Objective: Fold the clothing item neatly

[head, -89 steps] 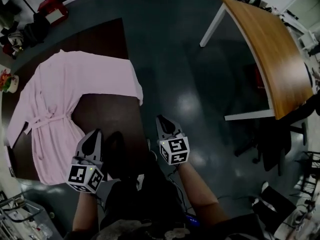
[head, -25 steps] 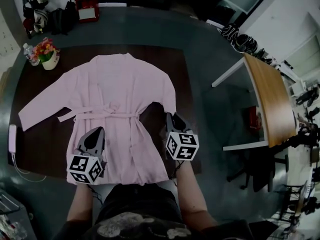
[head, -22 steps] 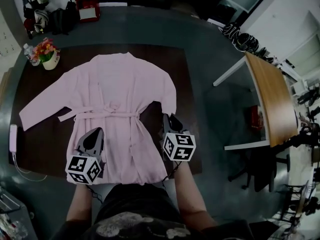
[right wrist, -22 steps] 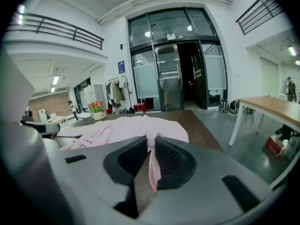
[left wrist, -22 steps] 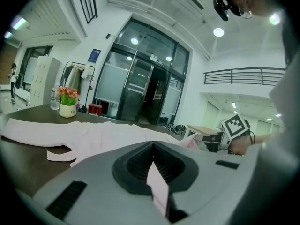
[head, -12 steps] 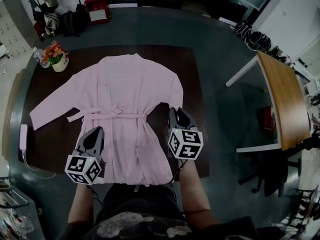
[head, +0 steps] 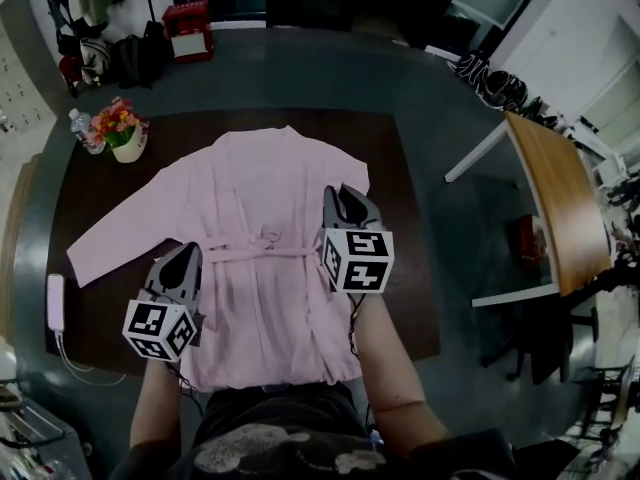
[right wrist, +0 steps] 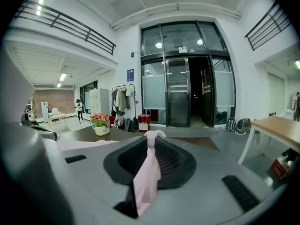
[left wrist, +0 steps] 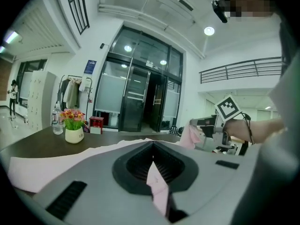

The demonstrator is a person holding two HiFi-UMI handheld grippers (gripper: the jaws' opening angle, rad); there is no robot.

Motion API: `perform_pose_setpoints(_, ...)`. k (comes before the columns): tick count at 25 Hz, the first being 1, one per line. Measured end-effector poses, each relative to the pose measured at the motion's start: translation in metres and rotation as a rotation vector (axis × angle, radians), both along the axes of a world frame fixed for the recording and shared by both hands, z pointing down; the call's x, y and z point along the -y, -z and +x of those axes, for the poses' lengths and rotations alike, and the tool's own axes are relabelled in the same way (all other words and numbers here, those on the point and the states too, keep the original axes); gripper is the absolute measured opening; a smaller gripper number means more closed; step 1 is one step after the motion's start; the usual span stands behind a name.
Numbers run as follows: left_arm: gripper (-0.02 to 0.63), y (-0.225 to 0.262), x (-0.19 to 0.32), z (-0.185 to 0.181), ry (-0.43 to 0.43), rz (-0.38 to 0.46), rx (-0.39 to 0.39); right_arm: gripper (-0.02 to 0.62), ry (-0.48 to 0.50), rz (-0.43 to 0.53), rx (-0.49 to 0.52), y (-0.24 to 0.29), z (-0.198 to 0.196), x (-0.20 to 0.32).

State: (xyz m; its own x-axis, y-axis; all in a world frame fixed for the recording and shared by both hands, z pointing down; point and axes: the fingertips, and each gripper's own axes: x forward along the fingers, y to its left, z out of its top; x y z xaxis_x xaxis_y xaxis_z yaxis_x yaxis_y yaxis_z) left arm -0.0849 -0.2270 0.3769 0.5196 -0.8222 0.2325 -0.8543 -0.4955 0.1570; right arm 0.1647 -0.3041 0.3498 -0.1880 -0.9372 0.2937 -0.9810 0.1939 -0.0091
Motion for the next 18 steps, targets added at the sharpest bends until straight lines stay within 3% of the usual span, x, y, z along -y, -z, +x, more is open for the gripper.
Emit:
perform_pose_setpoints(6,0.01,-0.015,0.022,-0.058,-0.016,-0.025,-0.022,0.041,0.197,-0.097,-0.193,-0.053,-0.138,0.033)
perform_pose_setpoints(10,0.009,-0.033,0.026,-0.086,-0.021,-0.06,-0.03,0.041,0.254,-0.213,-0.297,-0.116,-0.194,0.032)
perform_pose_setpoints(13,0.011,-0.049,0.026,-0.101,-0.019,-0.097,-0.038,0.042,0.292,-0.281,-0.29,-0.152,-0.213,0.022)
perform_pose_setpoints(16,0.01,-0.063,0.026,-0.109,-0.013,-0.135,-0.045,0.106,0.339,-0.335,-0.24,-0.169,-0.224,0.01)
perform_pose_setpoints(18,0.011,-0.067,0.024,-0.11,-0.011,-0.148,-0.042,0.11,0.334,-0.336,-0.2,-0.167,-0.223,0.002)
